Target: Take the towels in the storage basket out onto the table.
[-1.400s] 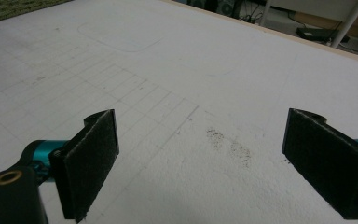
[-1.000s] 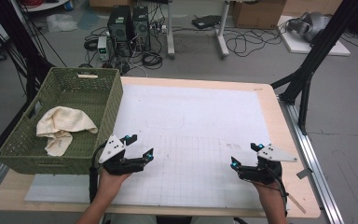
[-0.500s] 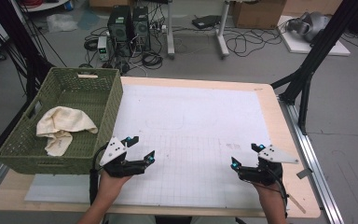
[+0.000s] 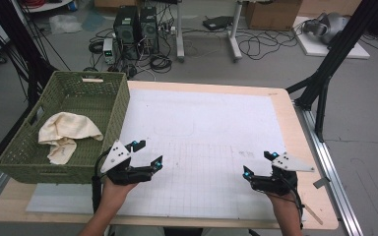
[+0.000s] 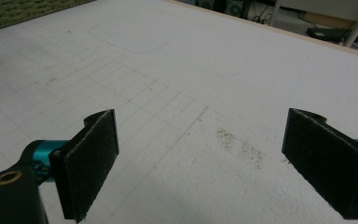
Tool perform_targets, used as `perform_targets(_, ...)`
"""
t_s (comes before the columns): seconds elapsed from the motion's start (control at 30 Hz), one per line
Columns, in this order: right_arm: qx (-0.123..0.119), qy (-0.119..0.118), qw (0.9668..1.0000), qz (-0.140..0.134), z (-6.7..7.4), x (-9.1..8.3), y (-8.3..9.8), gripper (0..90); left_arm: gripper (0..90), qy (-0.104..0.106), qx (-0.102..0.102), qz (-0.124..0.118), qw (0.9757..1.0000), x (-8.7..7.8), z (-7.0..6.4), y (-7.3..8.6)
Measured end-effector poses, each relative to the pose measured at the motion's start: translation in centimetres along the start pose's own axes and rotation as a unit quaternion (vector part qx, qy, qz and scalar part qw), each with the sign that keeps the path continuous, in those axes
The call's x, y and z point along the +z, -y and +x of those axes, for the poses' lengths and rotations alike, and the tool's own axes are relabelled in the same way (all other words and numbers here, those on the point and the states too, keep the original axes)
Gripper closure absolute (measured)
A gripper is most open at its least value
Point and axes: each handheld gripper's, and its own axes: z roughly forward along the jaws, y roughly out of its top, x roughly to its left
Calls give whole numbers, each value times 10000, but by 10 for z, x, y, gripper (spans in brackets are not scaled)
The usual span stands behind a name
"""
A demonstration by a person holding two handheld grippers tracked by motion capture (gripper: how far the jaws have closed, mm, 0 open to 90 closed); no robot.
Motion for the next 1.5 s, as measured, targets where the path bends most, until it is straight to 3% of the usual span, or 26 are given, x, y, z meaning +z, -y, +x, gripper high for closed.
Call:
perform_targets(0.37, -18, 29, 10000, 14, 2, 1, -2, 101, 201, -9, -21, -84, 10000, -8, 3, -27)
perform_targets(0.67, 1, 67, 10000, 39, 2, 0, -1, 101, 200, 16, -66, -450, 9990, -29, 21, -60)
perform_targets(1.03, 8, 63, 10000, 56, 1, 1, 0, 101, 197, -377, -89, -539, 9978, -65, 75, -95)
perform_targets(1.33, 22, 82, 9999, 93, 2, 2, 0, 101, 196, -708, -179, -493, 9961, -83, 109, -104)
perform_targets(1.4, 17, 78, 9999, 78, 2, 2, 0, 101, 192, -888, -266, -353, 9951, -87, 127, -101)
perform_targets(1.43, 17, 78, 9999, 78, 2, 2, 0, 101, 193, -888, -266, -353, 9951, -87, 127, -101)
perform_targets(1.5, 29, 74, 9999, 107, 2, 2, 1, 101, 193, -1085, -382, -35, 9934, -88, 149, -96)
